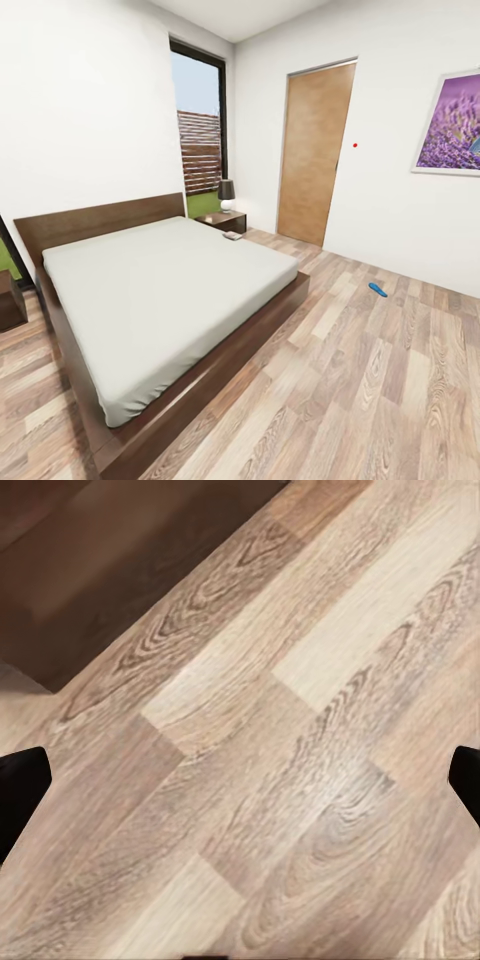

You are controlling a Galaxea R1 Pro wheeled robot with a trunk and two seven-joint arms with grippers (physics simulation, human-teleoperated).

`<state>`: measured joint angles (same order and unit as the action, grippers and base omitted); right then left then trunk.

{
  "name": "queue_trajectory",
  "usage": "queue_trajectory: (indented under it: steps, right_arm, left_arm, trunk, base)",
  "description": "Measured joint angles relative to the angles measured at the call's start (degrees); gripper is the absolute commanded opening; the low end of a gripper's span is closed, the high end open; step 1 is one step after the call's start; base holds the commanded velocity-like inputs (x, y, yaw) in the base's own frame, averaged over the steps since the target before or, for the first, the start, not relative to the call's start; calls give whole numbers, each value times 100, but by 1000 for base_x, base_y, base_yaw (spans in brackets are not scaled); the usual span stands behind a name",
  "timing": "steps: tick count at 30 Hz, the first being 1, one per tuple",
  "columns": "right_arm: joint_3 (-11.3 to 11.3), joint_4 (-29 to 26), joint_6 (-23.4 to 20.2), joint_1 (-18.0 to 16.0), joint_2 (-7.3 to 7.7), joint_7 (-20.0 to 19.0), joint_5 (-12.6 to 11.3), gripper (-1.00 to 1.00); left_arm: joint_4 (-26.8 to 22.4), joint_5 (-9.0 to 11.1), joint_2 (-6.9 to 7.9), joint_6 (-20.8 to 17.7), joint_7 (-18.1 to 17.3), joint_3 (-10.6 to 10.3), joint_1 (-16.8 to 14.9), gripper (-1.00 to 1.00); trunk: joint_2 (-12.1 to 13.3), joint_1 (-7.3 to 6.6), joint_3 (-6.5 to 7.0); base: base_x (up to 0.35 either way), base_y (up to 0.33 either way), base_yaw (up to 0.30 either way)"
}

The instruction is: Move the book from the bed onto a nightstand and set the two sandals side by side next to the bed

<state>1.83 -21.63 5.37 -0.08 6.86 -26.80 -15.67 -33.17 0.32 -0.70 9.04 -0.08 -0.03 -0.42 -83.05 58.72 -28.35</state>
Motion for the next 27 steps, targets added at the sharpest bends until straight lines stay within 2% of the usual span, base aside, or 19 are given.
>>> queue_trajectory:
  steps: [9, 13, 27]
  right_arm:
    - [0, 0, 0, 0, 1, 6, 0, 100]
    - [0, 0, 0, 0, 3, 7, 0, 100]
    - [0, 1, 0, 0, 9, 6, 0, 100]
  left_arm:
    - [1, 1, 0, 1, 0, 1, 0, 100]
    - [1, 4, 0, 1, 0, 2, 0, 100]
    - [1, 8, 0, 1, 0, -4, 0, 100]
  trunk:
    - [0, 1, 0]
    - [0, -1, 0]
    - [0, -2, 0]
  base:
    - [18, 0, -261]
    - [200, 0, -240]
    - [316, 0, -24]
